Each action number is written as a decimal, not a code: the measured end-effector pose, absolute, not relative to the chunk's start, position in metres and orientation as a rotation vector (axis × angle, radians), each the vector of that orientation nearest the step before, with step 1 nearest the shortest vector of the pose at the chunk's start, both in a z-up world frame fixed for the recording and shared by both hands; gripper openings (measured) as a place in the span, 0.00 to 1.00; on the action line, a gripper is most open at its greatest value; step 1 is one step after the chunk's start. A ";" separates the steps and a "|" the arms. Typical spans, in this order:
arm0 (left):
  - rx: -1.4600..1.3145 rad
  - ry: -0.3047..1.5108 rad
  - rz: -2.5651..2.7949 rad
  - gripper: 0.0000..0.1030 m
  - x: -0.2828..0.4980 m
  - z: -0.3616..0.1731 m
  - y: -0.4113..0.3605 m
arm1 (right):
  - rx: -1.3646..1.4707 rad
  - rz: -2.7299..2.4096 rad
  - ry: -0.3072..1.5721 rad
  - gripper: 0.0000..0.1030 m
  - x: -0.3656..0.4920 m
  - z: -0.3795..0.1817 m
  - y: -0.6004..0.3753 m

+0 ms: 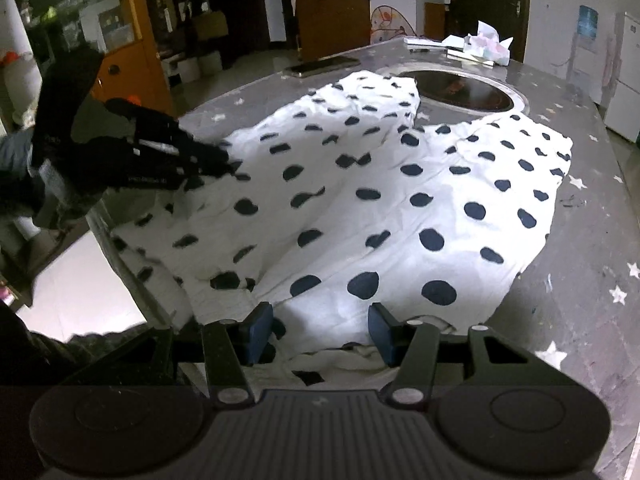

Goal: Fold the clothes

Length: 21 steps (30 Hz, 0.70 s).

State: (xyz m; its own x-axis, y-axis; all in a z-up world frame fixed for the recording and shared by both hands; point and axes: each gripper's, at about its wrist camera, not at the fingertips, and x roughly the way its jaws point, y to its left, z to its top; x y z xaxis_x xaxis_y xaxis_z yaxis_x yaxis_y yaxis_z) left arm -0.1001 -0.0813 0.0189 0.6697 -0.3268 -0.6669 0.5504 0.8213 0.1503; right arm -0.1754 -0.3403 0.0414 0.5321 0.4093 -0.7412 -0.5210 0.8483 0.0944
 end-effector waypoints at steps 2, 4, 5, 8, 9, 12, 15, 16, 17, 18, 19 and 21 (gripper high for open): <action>0.350 0.673 -0.502 0.22 -0.096 0.023 -0.080 | -0.128 0.554 0.818 0.52 -0.170 0.048 -0.344; 0.342 0.663 -0.505 0.22 -0.093 0.027 -0.079 | -0.101 0.538 0.799 0.52 -0.161 0.052 -0.348; 0.338 0.656 -0.507 0.22 -0.092 0.029 -0.079 | -0.089 0.525 0.792 0.52 -0.156 0.053 -0.351; 0.327 0.638 -0.508 0.22 -0.084 0.035 -0.083 | -0.080 0.485 0.800 0.52 -0.142 0.047 -0.356; 0.327 0.635 -0.507 0.22 -0.080 0.036 -0.085 | -0.072 0.468 0.820 0.52 -0.135 0.042 -0.359; 0.332 0.644 -0.502 0.22 -0.070 0.031 -0.091 | -0.076 0.445 0.859 0.52 -0.126 0.033 -0.363; 0.351 0.671 -0.497 0.22 -0.062 0.024 -0.095 | -0.090 0.437 0.852 0.52 -0.120 0.034 -0.368; 0.356 0.677 -0.494 0.22 -0.060 0.022 -0.096 | -0.088 0.434 0.841 0.52 -0.116 0.036 -0.370; 0.356 0.679 -0.494 0.22 -0.058 0.021 -0.096 | -0.082 0.429 0.833 0.52 -0.111 0.039 -0.373; 0.352 0.677 -0.494 0.22 -0.057 0.022 -0.097 | -0.081 0.419 0.826 0.52 -0.105 0.041 -0.375; 0.347 0.671 -0.494 0.22 -0.056 0.023 -0.098 | -0.079 0.410 0.819 0.52 -0.098 0.043 -0.376; 0.338 0.660 -0.493 0.22 -0.052 0.026 -0.100 | -0.066 0.388 0.811 0.52 -0.077 0.044 -0.380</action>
State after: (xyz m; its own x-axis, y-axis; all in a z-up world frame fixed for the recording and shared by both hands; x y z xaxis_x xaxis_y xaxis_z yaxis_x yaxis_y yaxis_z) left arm -0.0521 -0.1000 0.0258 0.6826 -0.3263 -0.6539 0.5350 0.8326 0.1430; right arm -0.0765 -0.3799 0.0436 0.6223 0.3127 -0.7176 -0.3624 0.9277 0.0899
